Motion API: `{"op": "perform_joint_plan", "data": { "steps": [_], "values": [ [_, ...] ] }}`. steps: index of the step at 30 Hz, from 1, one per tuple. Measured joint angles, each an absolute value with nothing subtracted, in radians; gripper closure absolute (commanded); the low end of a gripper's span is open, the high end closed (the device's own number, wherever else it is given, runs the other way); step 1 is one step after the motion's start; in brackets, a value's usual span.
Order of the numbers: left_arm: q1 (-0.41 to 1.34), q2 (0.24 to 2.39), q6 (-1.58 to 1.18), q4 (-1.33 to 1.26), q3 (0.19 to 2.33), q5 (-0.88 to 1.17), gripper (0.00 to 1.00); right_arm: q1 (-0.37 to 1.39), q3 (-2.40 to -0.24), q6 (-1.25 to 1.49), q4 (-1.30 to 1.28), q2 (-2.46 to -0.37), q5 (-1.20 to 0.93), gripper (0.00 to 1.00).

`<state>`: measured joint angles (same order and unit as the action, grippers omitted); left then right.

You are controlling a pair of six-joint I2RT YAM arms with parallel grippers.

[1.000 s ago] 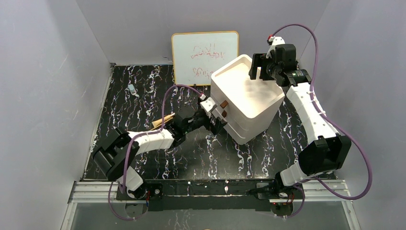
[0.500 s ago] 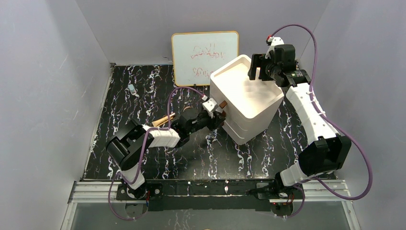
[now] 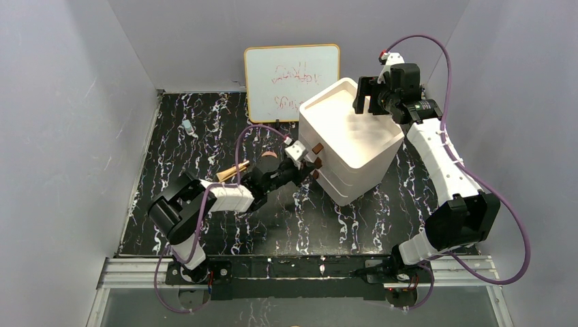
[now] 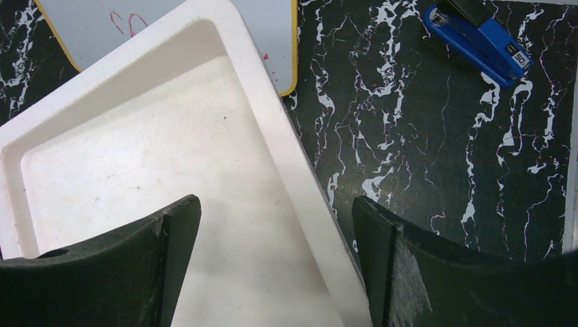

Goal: Organize the makeup

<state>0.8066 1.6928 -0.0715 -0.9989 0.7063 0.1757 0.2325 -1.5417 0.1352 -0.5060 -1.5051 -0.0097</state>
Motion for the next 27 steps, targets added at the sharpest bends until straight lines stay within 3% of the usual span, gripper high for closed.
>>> {"op": "perform_joint_plan", "data": {
  "steps": [7, 21, 22, 25, 27],
  "values": [
    [0.802, 1.603, -0.056, -0.978, 0.641, 0.164, 1.0, 0.239, -1.542, 0.135, -0.506, -1.505, -0.004, 0.11],
    [0.789, 1.193, -0.018, -0.688, 0.491, 0.08, 1.0, 0.26, -1.542, 0.136, -0.505, -1.505, -0.006, 0.11],
    [0.789, 1.175, -0.019, -0.673, 0.484, 0.074, 0.94, 0.261, -1.542, 0.136, -0.505, -1.505, -0.006, 0.11],
    [0.789, 1.168, -0.022, -0.66, 0.476, 0.062, 0.51, 0.268, -1.542, 0.136, -0.505, -1.505, -0.003, 0.11],
    [0.789, 1.21, -0.035, -0.672, 0.478, 0.063, 0.43, 0.276, -1.542, 0.136, -0.505, -1.505, -0.002, 0.11]
  ]
}}
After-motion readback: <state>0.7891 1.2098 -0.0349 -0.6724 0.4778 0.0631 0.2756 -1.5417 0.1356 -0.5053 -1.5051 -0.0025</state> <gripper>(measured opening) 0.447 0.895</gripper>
